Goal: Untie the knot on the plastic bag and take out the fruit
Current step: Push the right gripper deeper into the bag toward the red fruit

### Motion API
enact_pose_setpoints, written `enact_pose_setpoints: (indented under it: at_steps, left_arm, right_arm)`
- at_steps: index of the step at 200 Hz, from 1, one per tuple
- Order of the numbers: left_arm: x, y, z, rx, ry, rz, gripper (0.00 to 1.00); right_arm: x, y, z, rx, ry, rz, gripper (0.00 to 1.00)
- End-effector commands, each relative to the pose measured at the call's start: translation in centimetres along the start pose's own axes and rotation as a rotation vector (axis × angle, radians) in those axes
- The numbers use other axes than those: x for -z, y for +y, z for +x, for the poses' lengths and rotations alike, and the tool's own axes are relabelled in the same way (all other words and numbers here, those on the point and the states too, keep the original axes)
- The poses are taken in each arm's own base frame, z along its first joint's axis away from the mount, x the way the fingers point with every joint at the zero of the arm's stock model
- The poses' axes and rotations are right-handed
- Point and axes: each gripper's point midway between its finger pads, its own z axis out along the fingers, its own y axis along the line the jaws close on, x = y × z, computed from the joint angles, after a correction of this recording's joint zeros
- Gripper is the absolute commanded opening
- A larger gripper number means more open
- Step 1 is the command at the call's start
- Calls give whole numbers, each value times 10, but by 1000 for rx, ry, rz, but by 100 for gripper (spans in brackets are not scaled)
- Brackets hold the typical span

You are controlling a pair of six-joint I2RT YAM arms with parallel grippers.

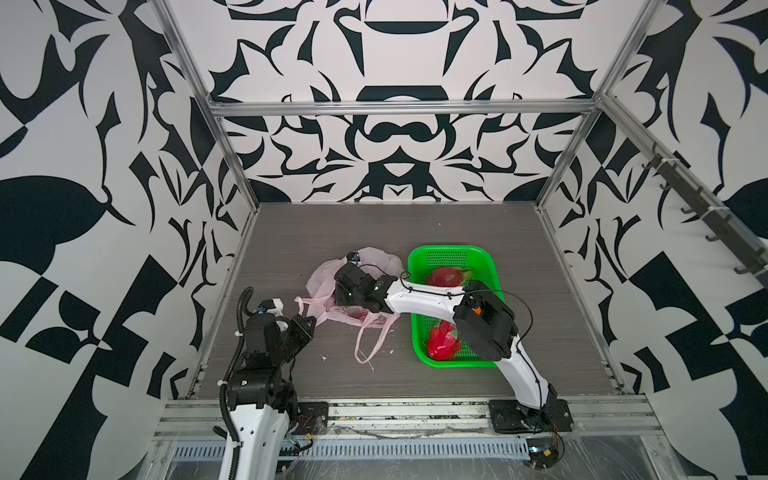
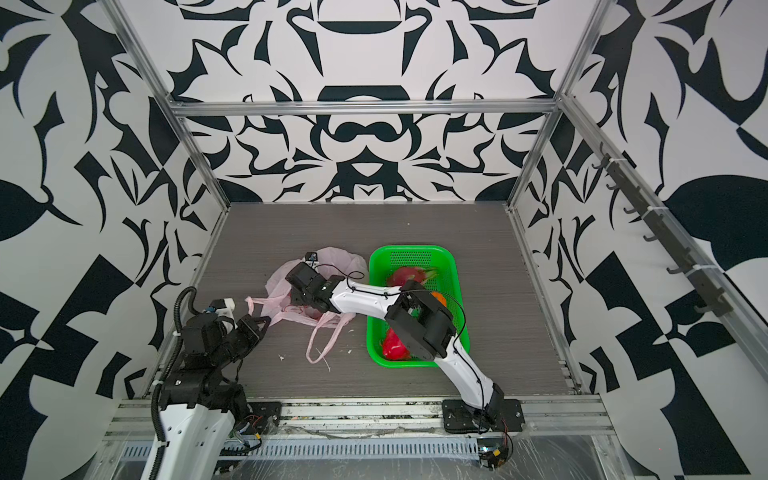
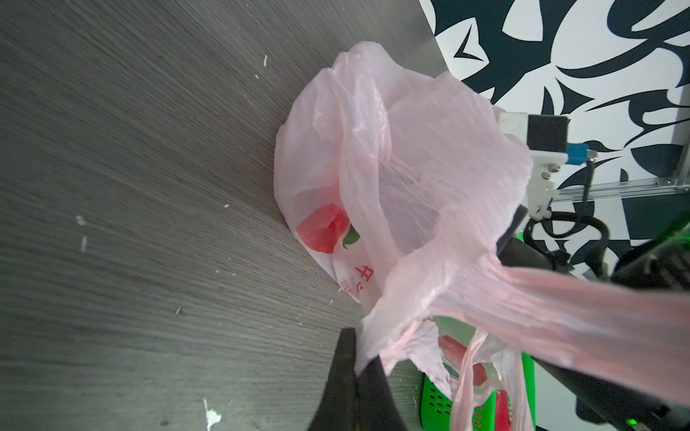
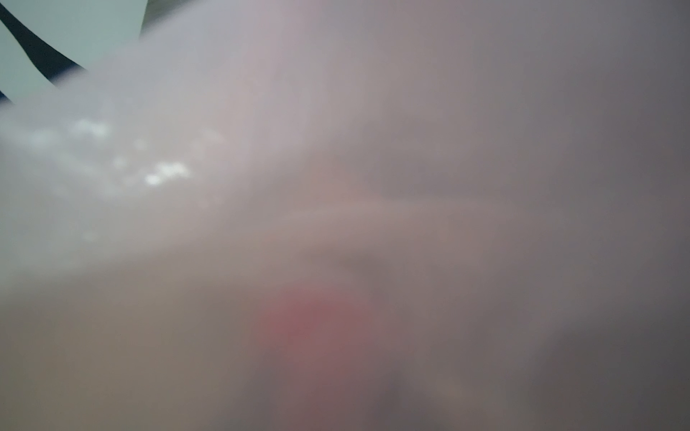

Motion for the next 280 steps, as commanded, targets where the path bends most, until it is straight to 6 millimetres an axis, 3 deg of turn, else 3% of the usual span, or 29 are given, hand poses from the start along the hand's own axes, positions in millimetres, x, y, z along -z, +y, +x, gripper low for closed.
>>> enact_pose_setpoints:
  at_steps: [1,110,204,246,280]
  left_arm:
    - [0,11,7,-4,12,-32,0]
    - [2,16,15,3,26,-37,0]
    - [-1,16,15,5,23,-29,0]
    - [-2,16,15,5,27,-22,0]
    - [-1,14,16,8,32,-12,0]
  right_arm:
    - [25,10,-25,-7,-67,-26,32]
    - [42,10,-32,-31,-97,-39,27]
    - [60,-21,-29,-25,-131,76,26]
    - [59,-48,-18,22,-107,194,25]
    - [51,-54,-10,32,-83,217,27]
